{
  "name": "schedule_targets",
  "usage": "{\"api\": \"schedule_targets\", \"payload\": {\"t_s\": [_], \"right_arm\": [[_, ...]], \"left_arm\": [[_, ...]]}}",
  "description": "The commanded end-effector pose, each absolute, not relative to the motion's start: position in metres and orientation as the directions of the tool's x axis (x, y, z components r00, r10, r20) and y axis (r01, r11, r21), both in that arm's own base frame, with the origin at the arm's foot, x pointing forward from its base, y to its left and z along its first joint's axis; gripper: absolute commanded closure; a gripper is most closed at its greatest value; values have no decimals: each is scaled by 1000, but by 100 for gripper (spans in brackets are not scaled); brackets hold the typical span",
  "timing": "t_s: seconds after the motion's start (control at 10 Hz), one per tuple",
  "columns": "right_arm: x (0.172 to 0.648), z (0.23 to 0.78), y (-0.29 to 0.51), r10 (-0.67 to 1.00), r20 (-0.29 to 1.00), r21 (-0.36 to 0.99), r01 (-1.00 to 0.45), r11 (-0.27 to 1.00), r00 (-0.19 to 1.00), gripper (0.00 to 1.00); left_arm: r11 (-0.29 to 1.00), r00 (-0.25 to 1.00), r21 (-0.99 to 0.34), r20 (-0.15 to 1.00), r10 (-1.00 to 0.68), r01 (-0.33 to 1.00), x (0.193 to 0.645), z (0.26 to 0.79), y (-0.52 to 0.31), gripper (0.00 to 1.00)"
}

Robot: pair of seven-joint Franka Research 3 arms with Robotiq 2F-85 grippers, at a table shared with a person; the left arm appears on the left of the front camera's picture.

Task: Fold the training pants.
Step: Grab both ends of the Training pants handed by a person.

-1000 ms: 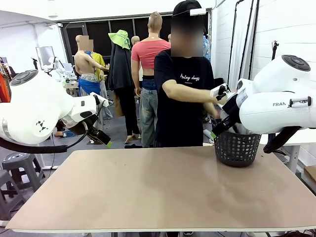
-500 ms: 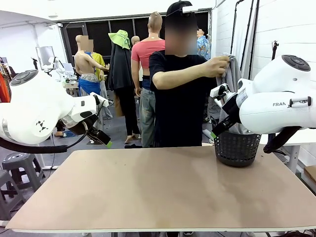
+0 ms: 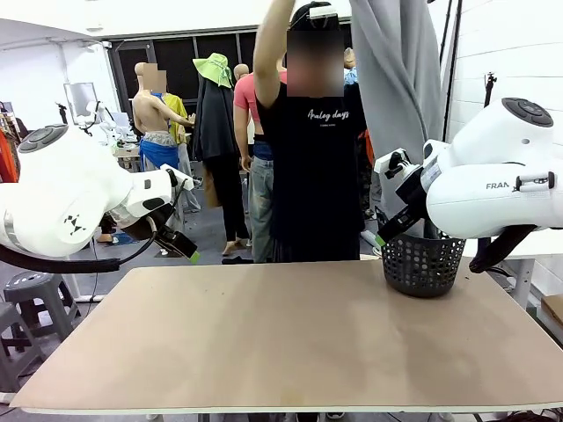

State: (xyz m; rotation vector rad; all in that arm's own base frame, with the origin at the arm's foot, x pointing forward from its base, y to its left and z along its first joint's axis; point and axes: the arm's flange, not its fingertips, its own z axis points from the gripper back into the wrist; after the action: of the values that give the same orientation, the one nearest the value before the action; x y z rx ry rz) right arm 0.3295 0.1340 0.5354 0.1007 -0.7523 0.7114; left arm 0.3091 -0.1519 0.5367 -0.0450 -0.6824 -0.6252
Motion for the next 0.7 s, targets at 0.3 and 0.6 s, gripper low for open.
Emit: {"api": "schedule_targets", "payload": {"t_s": [0.3, 0.6], "right_arm": [[331, 535, 133, 552, 659, -157, -624, 765, 511, 0], [331, 535, 133, 552, 659, -157, -624, 765, 511, 0]], "left_arm": [[813, 596, 167, 600, -533, 558, 310, 537, -152, 0], [813, 596, 167, 600, -533, 558, 310, 537, -152, 0]]}}
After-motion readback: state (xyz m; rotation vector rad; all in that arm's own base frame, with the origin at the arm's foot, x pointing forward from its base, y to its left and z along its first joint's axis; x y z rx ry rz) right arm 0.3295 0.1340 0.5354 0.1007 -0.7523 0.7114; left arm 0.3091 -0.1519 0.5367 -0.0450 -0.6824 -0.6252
